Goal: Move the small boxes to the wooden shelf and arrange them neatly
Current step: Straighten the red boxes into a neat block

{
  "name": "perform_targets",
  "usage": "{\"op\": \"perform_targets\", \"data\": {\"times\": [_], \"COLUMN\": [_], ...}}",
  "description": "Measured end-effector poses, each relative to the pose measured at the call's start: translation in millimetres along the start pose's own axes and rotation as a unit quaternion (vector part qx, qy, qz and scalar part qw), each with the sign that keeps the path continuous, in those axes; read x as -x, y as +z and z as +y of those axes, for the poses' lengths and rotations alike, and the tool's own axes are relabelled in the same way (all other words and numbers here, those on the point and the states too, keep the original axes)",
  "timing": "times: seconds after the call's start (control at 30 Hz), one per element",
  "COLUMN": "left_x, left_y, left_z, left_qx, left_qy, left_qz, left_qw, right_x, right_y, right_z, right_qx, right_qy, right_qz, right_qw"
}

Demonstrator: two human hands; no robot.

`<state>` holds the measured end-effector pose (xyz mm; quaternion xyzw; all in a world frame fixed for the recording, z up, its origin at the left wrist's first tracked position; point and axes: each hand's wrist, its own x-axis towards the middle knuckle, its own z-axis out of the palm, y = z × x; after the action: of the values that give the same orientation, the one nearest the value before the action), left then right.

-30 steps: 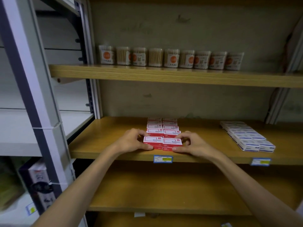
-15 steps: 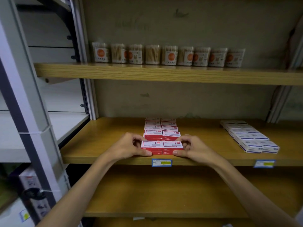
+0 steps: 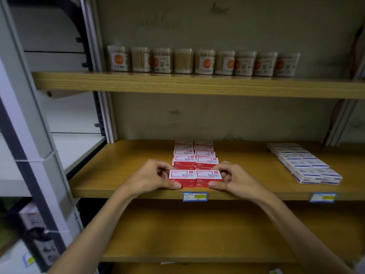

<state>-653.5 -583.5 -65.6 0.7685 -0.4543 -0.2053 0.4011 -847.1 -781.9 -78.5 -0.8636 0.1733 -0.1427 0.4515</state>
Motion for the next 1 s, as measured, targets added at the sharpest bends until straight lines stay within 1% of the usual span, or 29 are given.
{"op": "perform_targets", "data": {"times": [0.3,0.53,0.73,1.0], "left_x": [4,3,7,6], "left_y": [-4,-3,-2,-2], "left_z": [1,3,3,1], "left_qx": [0.023,0.017,0.022,0.006], "left_qy": [-0.005,-0.001,0.026,0.03], "left_qz": [-0.002,-0.009,-0.01,-0.013], "left_qw": [1.0,1.0,0.999,0.999], "right_x": [2,2,5,5], "right_y": [0,0,1,0], "right_z": [2,0,-6,-7], "right_qx": [0.025,0.06,0.022,-0.004], "right_qy": [-0.007,0.003,-0.003,0.008], "right_qz": [0.015,0.018,0.014,0.011], "right_qw": [1.0,0.998,1.0,1.0]}}
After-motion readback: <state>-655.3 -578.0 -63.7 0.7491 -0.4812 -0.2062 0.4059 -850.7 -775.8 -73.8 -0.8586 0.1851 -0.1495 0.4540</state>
